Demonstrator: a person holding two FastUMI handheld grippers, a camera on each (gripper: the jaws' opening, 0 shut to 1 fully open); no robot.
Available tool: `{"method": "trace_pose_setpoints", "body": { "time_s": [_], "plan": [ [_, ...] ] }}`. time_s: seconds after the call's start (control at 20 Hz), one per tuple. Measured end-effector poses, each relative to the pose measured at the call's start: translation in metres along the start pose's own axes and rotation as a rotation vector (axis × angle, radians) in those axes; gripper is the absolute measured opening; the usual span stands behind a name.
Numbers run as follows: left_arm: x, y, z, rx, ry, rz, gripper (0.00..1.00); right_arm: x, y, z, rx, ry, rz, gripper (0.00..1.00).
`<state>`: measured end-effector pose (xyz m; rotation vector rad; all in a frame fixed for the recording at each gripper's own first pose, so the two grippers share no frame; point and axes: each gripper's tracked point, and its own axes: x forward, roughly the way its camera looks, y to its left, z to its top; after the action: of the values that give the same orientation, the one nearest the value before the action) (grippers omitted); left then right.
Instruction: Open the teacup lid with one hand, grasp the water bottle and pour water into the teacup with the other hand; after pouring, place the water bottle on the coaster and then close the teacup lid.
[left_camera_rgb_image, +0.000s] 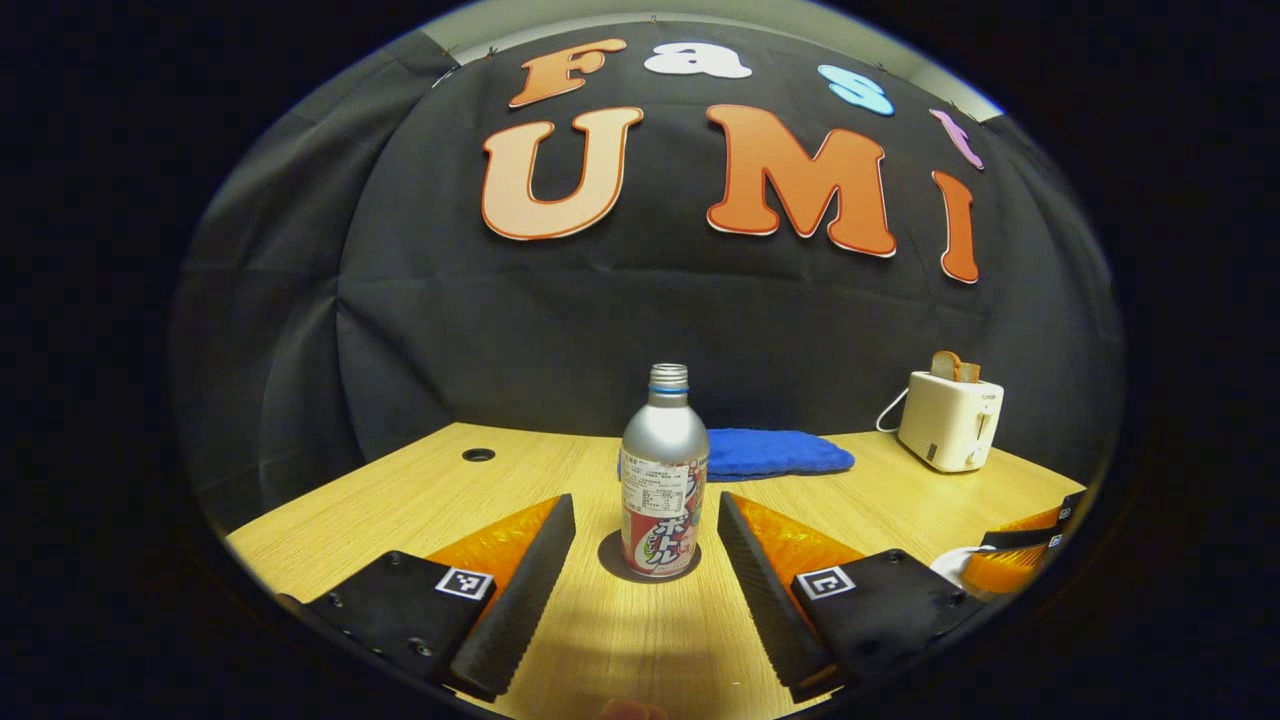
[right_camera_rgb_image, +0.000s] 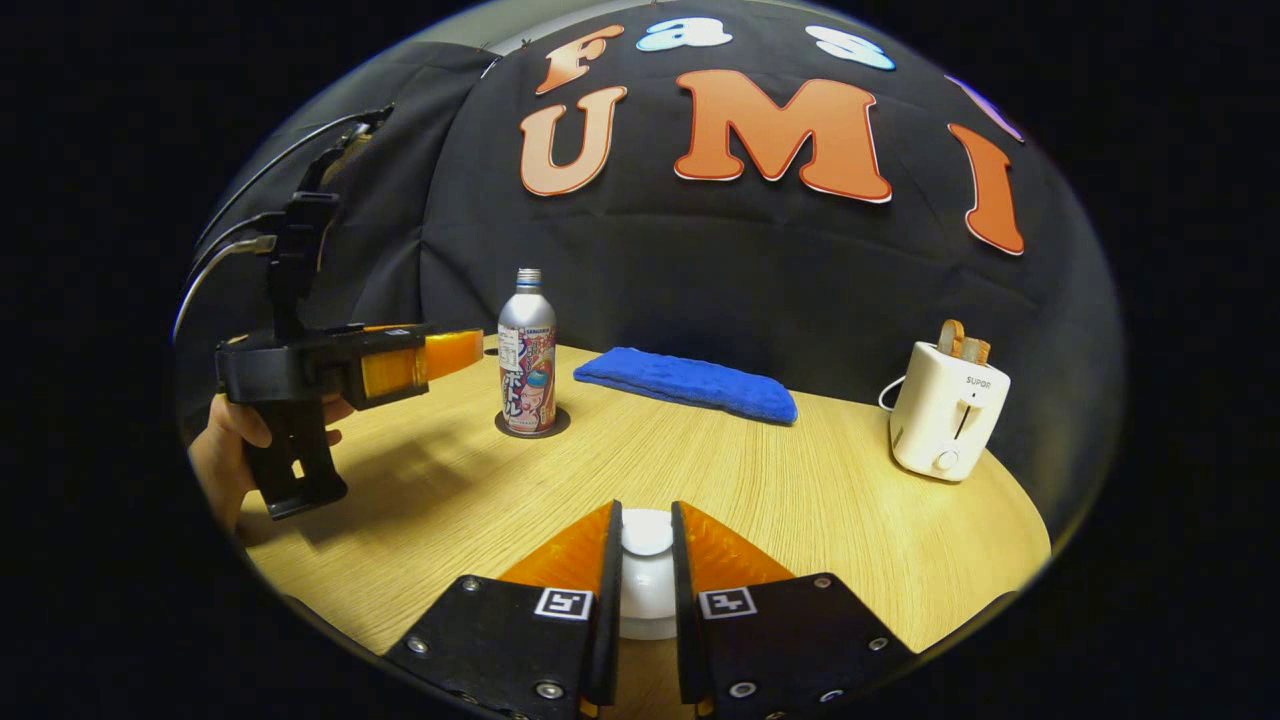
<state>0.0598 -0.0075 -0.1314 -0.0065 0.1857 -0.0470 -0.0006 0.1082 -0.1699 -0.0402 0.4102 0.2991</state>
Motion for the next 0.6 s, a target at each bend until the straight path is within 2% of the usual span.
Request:
{"method": "trace_pose_setpoints", "body": {
  "time_s": [0.15,0.2,0.25,0.6],
  "plan": [
    [-0.009,0.000,0.013,-0.008,-0.010,0.005,0.95,-0.004,-0.005,0.006,-0.028,-0.023,-0.034,0.31],
    [-0.013,0.002,0.017,-0.005,-0.015,0.011,0.92,-0.005,-0.007,0.012,-0.028,-0.039,-0.043,0.36],
    [-0.018,0.004,0.021,-0.001,-0.018,0.016,0.96,-0.008,-0.008,0.022,-0.021,-0.066,-0.052,0.40],
    [-0.047,0.009,0.054,0.028,-0.078,0.041,0.97,-0.044,-0.027,0.114,0.008,-0.316,-0.112,0.70]
  ]
}}
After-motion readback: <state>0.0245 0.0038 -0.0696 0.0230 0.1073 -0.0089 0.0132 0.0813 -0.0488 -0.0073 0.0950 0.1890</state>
